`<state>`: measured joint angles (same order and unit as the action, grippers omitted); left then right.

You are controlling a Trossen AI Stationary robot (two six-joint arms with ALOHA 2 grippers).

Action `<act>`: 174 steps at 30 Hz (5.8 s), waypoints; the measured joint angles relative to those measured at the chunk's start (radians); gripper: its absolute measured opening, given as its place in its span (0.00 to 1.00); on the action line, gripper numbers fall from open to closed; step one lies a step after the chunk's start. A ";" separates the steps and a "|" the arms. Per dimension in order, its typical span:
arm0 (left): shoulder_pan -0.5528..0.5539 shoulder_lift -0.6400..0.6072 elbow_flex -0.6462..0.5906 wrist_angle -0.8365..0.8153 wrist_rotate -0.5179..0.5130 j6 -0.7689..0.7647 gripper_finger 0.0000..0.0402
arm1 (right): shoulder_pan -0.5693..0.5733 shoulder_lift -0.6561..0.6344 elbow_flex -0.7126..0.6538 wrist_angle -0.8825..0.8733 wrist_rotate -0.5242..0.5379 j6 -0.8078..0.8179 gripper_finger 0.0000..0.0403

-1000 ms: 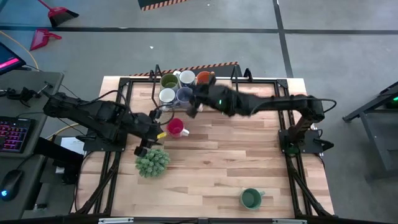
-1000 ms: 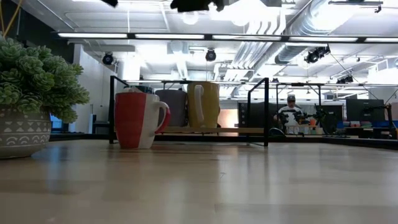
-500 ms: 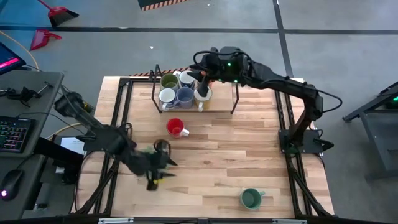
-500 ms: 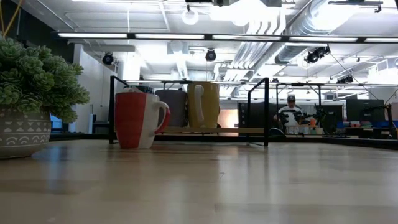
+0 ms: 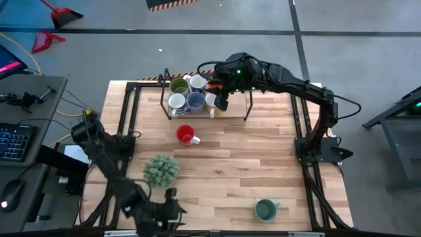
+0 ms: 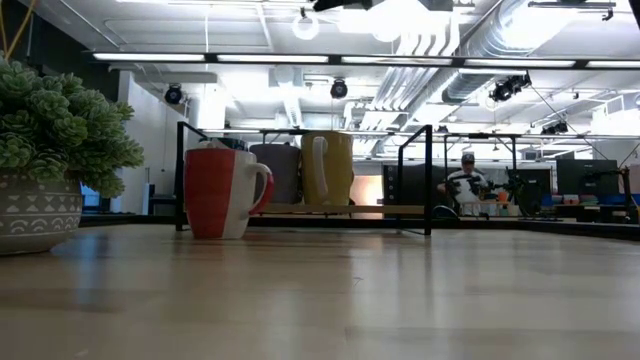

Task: Place coffee mugs
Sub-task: Put the red mug on the shelf

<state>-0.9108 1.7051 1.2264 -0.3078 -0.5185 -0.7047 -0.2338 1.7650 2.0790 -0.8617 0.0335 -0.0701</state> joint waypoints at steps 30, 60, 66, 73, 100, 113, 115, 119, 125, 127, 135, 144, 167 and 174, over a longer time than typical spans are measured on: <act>-0.370 -0.422 -0.422 -0.149 -0.361 -0.144 0.38 | 0.146 0.304 -0.001 0.254 0.041 0.186 0.30; -0.370 -0.695 -0.464 -0.229 -0.528 0.051 0.36 | 0.222 0.474 0.001 0.204 -0.100 0.250 0.30; -0.363 -0.695 -0.464 -0.226 -0.544 0.052 0.36 | 0.213 0.475 0.001 0.176 -0.111 0.217 0.30; -0.340 -0.704 -0.464 -0.225 -0.541 0.054 0.36 | 0.214 0.476 0.001 0.163 -0.113 0.166 0.30; -0.332 -0.716 -0.464 -0.200 -0.530 0.044 0.36 | 0.214 0.586 0.001 0.181 -0.117 0.129 0.30; -0.332 -0.716 -0.463 -0.190 -0.525 0.044 0.36 | 0.210 0.589 0.001 0.198 -0.064 0.145 0.13; -0.332 -0.716 -0.463 -0.191 -0.525 0.045 0.36 | 0.210 0.588 0.001 0.195 -0.049 0.172 0.04; -0.332 -0.716 -0.463 -0.191 -0.524 0.045 0.36 | 0.219 0.584 0.001 0.189 -0.033 0.203 0.02; -0.332 -0.716 -0.463 -0.191 -0.523 0.053 0.36 | 0.259 0.586 0.169 -0.014 0.013 0.190 0.01; -0.332 -0.716 -0.463 -0.191 -0.523 0.064 0.36 | 0.278 0.586 0.268 -0.097 0.057 0.167 0.00; -0.332 -0.715 -0.463 -0.189 -0.523 0.081 0.36 | 0.309 0.405 0.217 -0.211 0.278 0.271 0.00; -0.332 -0.715 -0.463 -0.188 -0.524 0.086 0.36 | 0.315 0.302 0.244 -0.487 0.472 0.571 0.00; -0.332 -0.715 -0.463 -0.157 -0.543 0.068 0.36 | 0.075 0.287 0.241 -0.682 0.523 0.690 0.00; -0.331 -0.715 -0.463 -0.157 -0.551 0.036 0.36 | 0.022 0.286 0.240 -0.636 0.438 0.566 0.00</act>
<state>-1.2414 0.9897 0.7635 -0.4644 -1.0691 -0.6690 -0.2114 2.0514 2.3189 -1.4976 0.4713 0.4963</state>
